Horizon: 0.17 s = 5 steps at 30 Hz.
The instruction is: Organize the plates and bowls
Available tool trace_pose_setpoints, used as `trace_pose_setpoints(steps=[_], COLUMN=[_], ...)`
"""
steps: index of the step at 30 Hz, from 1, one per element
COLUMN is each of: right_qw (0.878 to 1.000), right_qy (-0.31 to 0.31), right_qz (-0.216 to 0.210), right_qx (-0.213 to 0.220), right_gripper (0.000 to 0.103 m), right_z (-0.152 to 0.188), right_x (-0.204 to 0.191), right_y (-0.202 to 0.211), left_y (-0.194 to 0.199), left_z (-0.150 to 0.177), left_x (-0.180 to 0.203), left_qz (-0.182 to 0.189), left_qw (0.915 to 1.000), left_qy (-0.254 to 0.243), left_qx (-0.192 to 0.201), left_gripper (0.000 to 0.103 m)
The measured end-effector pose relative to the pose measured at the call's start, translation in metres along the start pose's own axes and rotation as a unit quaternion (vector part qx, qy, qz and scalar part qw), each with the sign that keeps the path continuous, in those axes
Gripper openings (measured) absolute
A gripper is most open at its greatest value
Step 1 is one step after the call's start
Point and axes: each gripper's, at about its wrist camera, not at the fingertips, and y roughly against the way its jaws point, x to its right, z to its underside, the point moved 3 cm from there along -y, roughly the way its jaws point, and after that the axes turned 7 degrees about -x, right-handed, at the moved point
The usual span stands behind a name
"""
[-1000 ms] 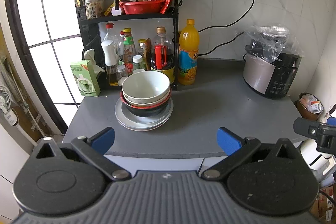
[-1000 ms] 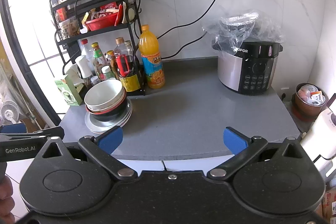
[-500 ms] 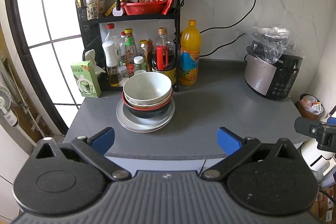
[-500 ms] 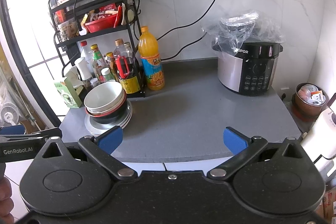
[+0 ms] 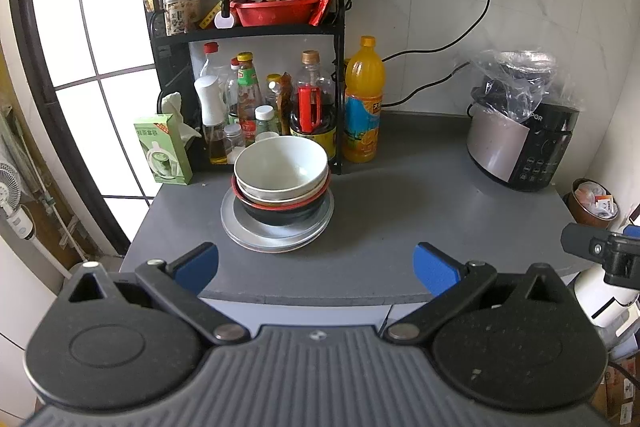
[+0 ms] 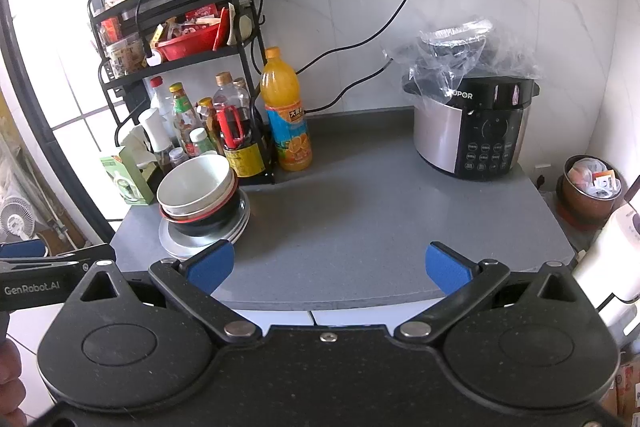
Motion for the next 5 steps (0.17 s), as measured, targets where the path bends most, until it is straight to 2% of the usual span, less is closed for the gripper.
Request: trace_pose_setpoints(steps=[5], right_qw=[1.000], right_qy=[0.000], right_qz=[0.002], right_qx=[-0.001], right_gripper=[0.103], right_z=[0.0002], right_x=[-0.0010], right_y=[-0.0001], left_y=[-0.0020], left_z=[-0.0008], left_x=[0.0013], left_qz=[0.002], left_qw=[1.0000], left_qy=[0.001], left_qx=[-0.001], left_gripper=[0.103])
